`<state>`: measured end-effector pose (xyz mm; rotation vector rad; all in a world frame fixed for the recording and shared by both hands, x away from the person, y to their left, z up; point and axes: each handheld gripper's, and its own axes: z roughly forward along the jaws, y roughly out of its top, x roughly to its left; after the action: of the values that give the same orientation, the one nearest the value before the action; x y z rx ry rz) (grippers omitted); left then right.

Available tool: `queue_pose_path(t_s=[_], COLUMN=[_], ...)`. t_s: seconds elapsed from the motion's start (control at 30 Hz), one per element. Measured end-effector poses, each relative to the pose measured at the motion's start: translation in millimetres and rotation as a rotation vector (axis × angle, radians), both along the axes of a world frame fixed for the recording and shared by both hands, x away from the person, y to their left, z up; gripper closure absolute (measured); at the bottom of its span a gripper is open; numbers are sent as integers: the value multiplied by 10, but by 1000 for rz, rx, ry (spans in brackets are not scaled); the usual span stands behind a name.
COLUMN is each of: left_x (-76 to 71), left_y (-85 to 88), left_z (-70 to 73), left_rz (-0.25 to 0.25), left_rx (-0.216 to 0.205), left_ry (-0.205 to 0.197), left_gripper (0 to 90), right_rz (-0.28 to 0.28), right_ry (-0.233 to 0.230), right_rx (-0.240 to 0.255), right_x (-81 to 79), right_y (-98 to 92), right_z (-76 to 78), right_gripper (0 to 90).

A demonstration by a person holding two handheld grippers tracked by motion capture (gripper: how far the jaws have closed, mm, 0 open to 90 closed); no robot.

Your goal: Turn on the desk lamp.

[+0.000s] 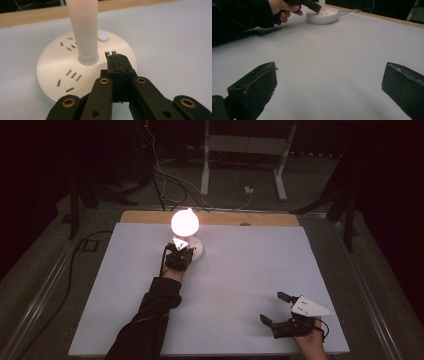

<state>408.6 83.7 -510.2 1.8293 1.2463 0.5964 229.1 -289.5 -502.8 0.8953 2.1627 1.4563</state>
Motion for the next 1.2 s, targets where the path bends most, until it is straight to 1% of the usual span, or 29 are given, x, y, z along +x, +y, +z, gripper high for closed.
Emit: queue_pose_path(t_s=[0.07,0.1,0.13,0.2,0.23,0.33,0.37,0.4,0.43,0.47,0.5,0.53,0.57,0.6,0.67,0.7,0.77,0.8,0.83,0.9,0.93,0.97,1.0,1.03,1.1,1.17,1.2], left_x=[-10,-34,-34,-61,-84,-108,-127,-127,-135,-140,-148,-156,-163,-171,-186,-194,-207,-211,-218,-228,-226,-231,-237,-240,-254,-261,-267], left_y=[3,5,5,2,-7,-9,-2,-2,4,8,14,20,26,29,36,41,53,55,61,76,82,88,100,115,141,176,203], left_z=[14,45,45,78,109,141,171,171,184,194,204,216,225,234,248,256,273,280,289,311,320,330,344,359,394,433,468], left_rz=[-6,-21,-21,-23,-30,-33,-26,-26,-20,-18,-15,-13,-12,-11,-15,-19,-26,-30,-33,-45,-62,-64,-65,-80,-82,-98,-123], left_rx=[-6,-22,-22,-36,-39,-47,-57,-57,-58,-65,-66,-66,-65,-65,-53,-57,-64,-60,-63,-73,-79,-75,-70,-80,-71,-86,-100], left_ry=[1,-5,-5,-10,-4,0,10,10,14,20,21,21,19,18,21,22,30,34,37,42,56,56,53,56,53,63,76], left_gripper=[900,900,900,900,864,823,821,796,796,776,725,692,692,579,510,510,441,413,413,339,268,223,223,212,163,147,93], right_rz=[-1,-1,-1,-1,-1,0,0,0,0,0,0,0,0,-1,-2,-2,-1,-1,-1,-1,-2,-3,-3,-3,-4,-4,-3], right_ry=[2,2,2,1,0,-1,-1,-1,-1,0,-1,-1,-1,1,1,1,1,1,1,1,2,3,3,3,3,3,3], right_rx=[3,3,3,3,4,0,1,1,1,1,1,1,1,3,2,2,1,1,1,0,0,1,1,0,0,0,0], right_x=[3,4,4,3,1,1,1,1,1,1,2,2,2,1,3,3,4,5,5,6,6,7,7,7,9,10,12], right_y=[-5,-5,-5,-5,-4,-1,-1,-1,-1,-1,-1,-1,-1,-3,-3,-3,0,1,1,2,2,2,2,1,0,0,3], right_z=[0,-1,-2,0,4,3,3,3,3,4,3,4,4,5,5,5,2,1,1,0,0,0,0,-1,-2,-2,-4], right_gripper=[2,2,1,2,1,1,2,1,1,2,1,2,2,2,1,1,1,1,1,1,1,1,1,1,1,2,2])
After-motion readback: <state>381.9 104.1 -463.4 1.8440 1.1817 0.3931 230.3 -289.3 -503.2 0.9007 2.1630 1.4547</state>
